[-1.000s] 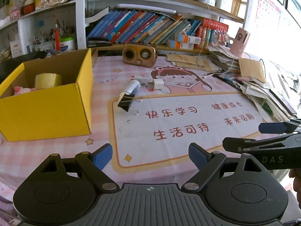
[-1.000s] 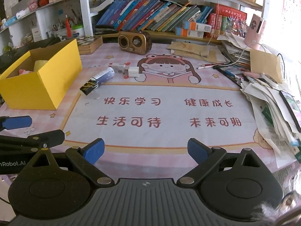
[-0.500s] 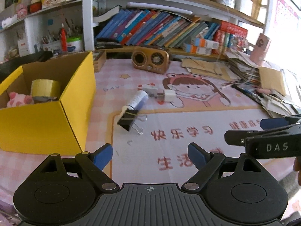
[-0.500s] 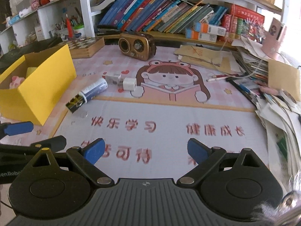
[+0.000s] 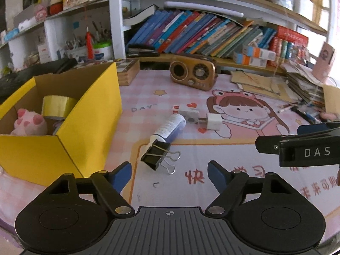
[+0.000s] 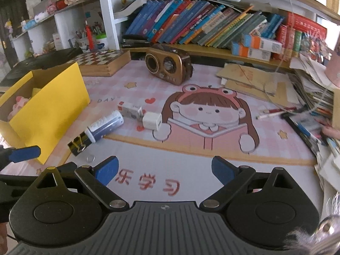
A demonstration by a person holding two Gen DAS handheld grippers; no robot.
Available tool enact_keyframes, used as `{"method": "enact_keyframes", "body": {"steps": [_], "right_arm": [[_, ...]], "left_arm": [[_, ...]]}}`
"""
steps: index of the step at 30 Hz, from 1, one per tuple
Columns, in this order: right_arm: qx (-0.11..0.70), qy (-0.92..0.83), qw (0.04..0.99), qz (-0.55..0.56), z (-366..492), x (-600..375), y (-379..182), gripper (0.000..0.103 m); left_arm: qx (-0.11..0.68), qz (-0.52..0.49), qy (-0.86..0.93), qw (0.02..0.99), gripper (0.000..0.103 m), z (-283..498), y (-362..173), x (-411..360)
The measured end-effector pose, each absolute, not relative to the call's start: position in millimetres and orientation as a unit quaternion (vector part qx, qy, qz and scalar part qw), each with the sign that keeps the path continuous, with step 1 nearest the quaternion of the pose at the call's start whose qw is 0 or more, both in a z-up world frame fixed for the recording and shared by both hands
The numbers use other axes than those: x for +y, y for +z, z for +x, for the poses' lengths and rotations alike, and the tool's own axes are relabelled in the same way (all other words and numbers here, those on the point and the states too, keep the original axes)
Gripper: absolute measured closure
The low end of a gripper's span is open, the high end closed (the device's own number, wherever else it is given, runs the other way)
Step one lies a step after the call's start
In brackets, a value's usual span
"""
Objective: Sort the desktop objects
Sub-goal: 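Move the left gripper to the black binder clip while the right approaches the white plug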
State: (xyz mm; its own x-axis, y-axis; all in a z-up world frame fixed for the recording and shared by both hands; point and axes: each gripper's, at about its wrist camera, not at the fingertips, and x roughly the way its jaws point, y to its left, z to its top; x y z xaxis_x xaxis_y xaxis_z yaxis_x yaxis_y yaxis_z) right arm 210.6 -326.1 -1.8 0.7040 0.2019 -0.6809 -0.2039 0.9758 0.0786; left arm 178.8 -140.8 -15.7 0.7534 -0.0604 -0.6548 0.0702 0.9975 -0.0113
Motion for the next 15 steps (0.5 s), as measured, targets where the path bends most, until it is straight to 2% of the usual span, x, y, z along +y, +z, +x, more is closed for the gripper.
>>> {"method": "enact_keyframes", "body": {"steps": [6,15], "right_arm": [[0.360,0.130,0.924,-0.017,234.4,-326.3,-3.0,0.007],[0.359,0.143,0.922,-0.018,254.5,-325.7,-6.2,0.007]], "left_arm": [[0.355,-0.008,-0.006,0.935,0.031,195.5,-22.3,-142.4],[0.364,-0.023,0.020,0.931,0.031,215.6,-33.9,-148.1]]}}
